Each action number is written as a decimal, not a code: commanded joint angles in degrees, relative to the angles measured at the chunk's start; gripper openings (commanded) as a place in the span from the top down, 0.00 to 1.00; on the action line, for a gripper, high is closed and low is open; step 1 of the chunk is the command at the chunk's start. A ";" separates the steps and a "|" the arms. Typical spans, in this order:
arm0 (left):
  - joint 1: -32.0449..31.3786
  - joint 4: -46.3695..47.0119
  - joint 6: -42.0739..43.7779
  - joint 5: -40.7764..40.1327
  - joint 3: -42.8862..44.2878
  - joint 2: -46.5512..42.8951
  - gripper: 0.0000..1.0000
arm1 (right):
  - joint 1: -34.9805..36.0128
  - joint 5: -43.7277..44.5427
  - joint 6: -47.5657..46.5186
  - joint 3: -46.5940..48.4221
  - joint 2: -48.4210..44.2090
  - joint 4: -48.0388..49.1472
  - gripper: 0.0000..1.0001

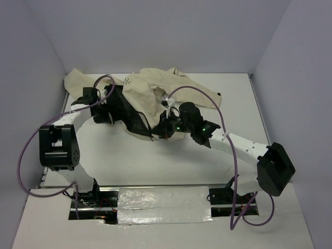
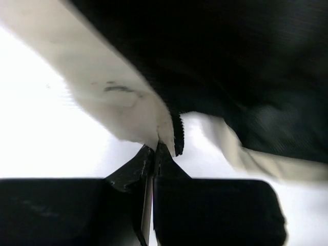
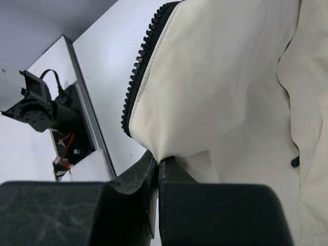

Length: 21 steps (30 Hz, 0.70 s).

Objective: Zip up the jacket

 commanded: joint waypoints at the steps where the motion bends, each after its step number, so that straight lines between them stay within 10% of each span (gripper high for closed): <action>1: -0.04 -1.32 8.90 14.98 0.18 -11.05 1.00 | -0.22 -2.70 -1.01 2.68 -3.59 0.35 1.00; 10: 0.23 -18.02 26.40 42.27 6.07 -22.23 1.00 | -0.66 -12.02 -2.24 8.74 -5.70 -0.96 1.00; 21: -8.64 4.50 6.12 38.41 -3.40 -48.40 1.00 | -0.57 -16.95 2.15 8.67 -6.93 4.74 1.00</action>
